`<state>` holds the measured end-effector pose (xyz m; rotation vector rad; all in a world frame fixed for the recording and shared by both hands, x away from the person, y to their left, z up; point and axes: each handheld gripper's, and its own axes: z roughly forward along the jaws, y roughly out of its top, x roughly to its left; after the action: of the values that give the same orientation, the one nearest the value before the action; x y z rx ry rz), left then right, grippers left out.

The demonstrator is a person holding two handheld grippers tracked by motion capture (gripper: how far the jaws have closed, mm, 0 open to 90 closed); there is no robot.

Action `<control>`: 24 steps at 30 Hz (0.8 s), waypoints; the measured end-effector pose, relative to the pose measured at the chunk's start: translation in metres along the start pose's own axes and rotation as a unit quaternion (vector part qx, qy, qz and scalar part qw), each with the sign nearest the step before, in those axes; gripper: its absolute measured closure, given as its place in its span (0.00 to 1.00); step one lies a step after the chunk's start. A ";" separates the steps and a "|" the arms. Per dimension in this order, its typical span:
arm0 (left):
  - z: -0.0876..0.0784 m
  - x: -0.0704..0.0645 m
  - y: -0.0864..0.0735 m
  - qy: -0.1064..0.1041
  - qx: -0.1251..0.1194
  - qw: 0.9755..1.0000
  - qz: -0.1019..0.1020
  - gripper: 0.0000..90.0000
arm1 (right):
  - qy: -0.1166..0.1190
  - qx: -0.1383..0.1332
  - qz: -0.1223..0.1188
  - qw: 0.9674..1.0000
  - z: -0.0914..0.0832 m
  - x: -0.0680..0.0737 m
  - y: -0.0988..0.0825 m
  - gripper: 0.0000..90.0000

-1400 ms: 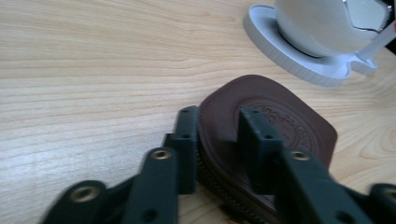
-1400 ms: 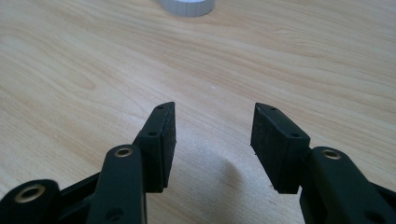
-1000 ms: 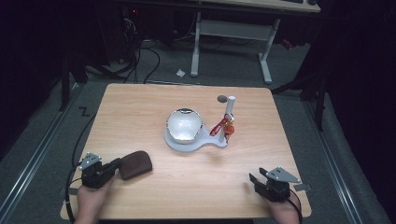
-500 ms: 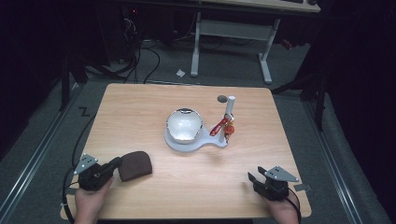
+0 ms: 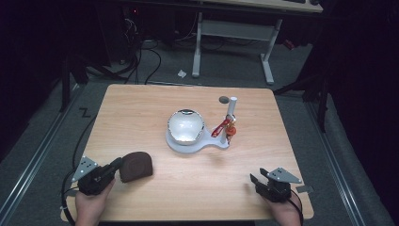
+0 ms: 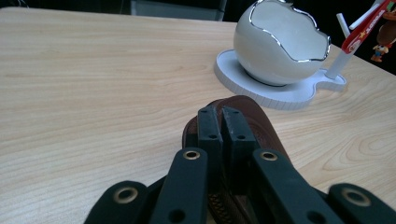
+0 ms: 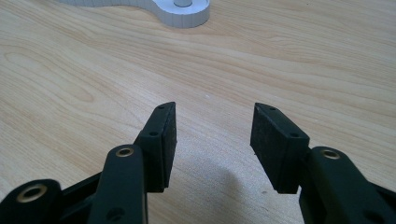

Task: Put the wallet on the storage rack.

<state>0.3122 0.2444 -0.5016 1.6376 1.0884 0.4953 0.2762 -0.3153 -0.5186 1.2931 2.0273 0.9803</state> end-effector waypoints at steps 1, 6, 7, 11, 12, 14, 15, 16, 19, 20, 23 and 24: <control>-0.001 -0.001 0.000 0.002 -0.002 1.000 0.002 0.97 | 0.000 0.000 0.000 1.000 0.000 0.000 0.000 0.57; -0.004 -0.004 0.001 0.001 -0.009 1.000 0.007 0.97 | 0.001 -0.002 0.002 1.000 0.001 0.000 0.000 0.57; -0.004 -0.005 0.002 0.002 -0.011 1.000 0.009 0.97 | 0.002 -0.001 0.002 1.000 0.001 0.000 0.000 0.57; -0.007 -0.010 0.004 0.002 -0.019 1.000 0.017 0.97 | 0.002 -0.002 0.005 1.000 0.001 0.000 0.000 0.57; -0.008 -0.010 0.004 0.003 -0.021 1.000 0.018 0.97 | 0.002 -0.002 0.005 1.000 0.000 0.000 0.000 0.57; -0.009 -0.011 0.005 0.003 -0.025 1.000 0.018 0.98 | 0.002 -0.003 0.005 1.000 0.000 -0.001 0.000 0.57; -0.010 -0.011 0.006 0.004 -0.028 0.999 0.017 0.97 | 0.002 -0.003 0.006 1.000 0.000 -0.001 0.000 0.57; -0.010 -0.012 0.006 0.004 -0.029 0.999 0.017 0.98 | 0.002 -0.004 0.007 1.000 0.000 -0.001 0.000 0.57; -0.012 -0.013 0.007 0.003 -0.033 0.999 0.018 0.98 | 0.002 -0.004 0.006 1.000 0.000 -0.002 0.000 0.57; -0.012 -0.013 0.008 0.003 -0.034 0.999 0.019 0.98 | 0.002 -0.003 0.007 1.000 0.001 -0.001 0.000 0.57; -0.013 -0.015 0.009 0.002 -0.038 0.999 0.020 0.98 | 0.003 -0.004 0.006 1.000 0.000 -0.001 0.001 0.57; -0.014 -0.016 0.010 0.002 -0.038 0.999 0.023 0.98 | 0.003 -0.004 0.006 1.000 0.000 -0.001 0.001 0.57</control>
<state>0.2977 0.2378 -0.4847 1.5988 1.0251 0.5634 0.2773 -0.3161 -0.5182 1.3006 2.0198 0.9974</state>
